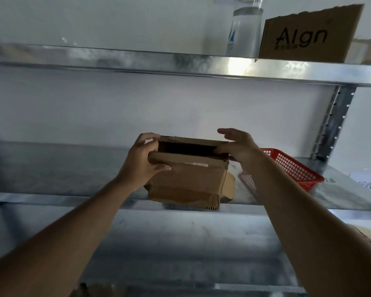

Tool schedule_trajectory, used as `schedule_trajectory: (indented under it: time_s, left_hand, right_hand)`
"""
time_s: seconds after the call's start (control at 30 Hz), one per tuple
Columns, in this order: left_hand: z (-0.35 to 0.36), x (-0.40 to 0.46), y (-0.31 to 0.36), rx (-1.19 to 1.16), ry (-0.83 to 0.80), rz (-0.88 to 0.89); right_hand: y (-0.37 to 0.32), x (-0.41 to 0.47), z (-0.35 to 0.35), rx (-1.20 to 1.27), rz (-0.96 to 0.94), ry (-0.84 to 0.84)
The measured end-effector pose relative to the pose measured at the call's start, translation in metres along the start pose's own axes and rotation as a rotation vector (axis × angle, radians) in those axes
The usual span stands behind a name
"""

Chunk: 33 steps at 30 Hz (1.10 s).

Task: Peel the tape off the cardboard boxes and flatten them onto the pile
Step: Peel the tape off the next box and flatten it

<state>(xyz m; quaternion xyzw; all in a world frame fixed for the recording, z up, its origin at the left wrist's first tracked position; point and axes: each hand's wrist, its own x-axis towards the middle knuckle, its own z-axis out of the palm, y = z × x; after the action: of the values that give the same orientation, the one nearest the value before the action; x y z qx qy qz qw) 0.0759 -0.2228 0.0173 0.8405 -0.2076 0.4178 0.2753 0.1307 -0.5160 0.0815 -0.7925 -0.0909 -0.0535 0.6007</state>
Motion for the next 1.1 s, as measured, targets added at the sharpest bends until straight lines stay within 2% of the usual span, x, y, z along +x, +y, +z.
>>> schedule_trajectory:
  time_s: [0.1,0.23,0.47,0.53,0.63,0.83,0.97,1.1]
  left_hand:
    - [-0.01,-0.006,0.004,-0.054,-0.051,0.022]
    - [-0.028,-0.008,0.008,-0.041,-0.212,0.025]
    - [-0.057,0.015,0.026,0.306,-0.527,-0.114]
    - [-0.061,0.02,0.032,0.351,-0.563,-0.118]
    - [-0.062,0.022,0.035,0.418,-0.503,-0.079]
    - [-0.056,0.009,0.028,0.361,-0.204,0.063]
    - [-0.044,-0.003,0.022,0.308,-0.142,0.093]
    - [-0.035,-0.003,0.023,0.276,-0.114,0.103]
  right_hand:
    - [0.004,-0.006,0.015,-0.123,-0.09,0.095]
    - [0.003,-0.011,0.028,-0.213,-0.152,0.247]
    - [-0.01,-0.013,0.031,-0.223,-0.173,0.277]
    - [-0.016,-0.014,0.032,-0.234,-0.188,0.273]
    - [-0.026,-0.014,0.028,-0.241,-0.214,0.285]
    - [-0.036,-0.019,0.023,-0.182,-0.281,0.366]
    - [-0.03,-0.022,0.026,-0.194,-0.256,0.354]
    - [-0.016,-0.018,0.033,-0.341,-0.193,0.297]
